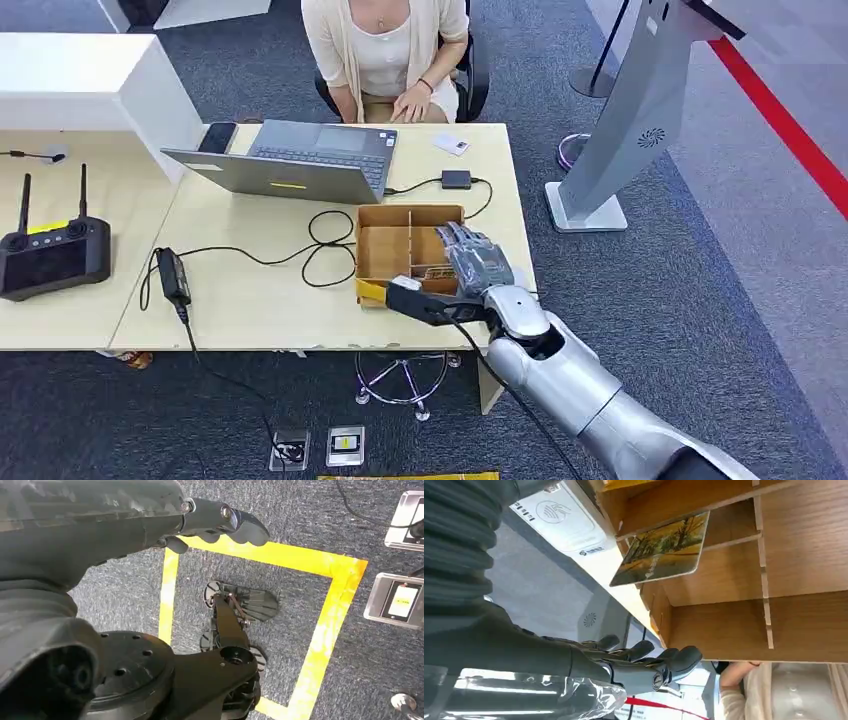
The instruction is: Pass the card to the sensor for recognition and then transmit it.
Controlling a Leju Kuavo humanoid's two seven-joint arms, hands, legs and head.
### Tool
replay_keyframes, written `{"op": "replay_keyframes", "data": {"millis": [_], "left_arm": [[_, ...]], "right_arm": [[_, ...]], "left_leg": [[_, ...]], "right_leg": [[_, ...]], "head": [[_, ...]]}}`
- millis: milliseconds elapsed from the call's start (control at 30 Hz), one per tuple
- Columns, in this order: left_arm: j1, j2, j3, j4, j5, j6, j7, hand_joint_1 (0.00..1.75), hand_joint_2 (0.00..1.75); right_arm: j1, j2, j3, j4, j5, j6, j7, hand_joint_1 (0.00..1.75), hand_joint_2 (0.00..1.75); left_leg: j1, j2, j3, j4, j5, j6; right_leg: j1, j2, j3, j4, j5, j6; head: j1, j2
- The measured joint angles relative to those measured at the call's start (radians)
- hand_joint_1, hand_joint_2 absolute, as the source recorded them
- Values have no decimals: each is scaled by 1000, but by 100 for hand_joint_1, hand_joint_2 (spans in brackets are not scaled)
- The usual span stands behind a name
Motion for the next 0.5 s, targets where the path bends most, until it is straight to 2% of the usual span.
{"op": "replay_keyframes", "data": {"millis": [333, 367, 500], "left_arm": [[0, 0, 0, 0, 4, 0, 1, 0, 0], [0, 0, 0, 0, 4, 0, 1, 0, 0], [0, 0, 0, 0, 8, -1, 1, 0, 0]], "right_arm": [[-1, 0, 10, 26, -5, -2, -10, 0, 175], [-2, 0, 10, 28, -5, -2, -11, 175, 175], [-5, 4, 13, 37, -8, -1, -24, 175, 175]], "left_leg": [[0, 0, 0, 0, 0, 0], [0, 0, 0, 0, 0, 0], [0, 0, 0, 0, 0, 0]], "right_leg": [[0, 0, 0, 0, 0, 0], [0, 0, 0, 0, 0, 0], [0, 0, 0, 0, 0, 0]], "head": [[0, 0], [0, 0], [0, 0]]}}
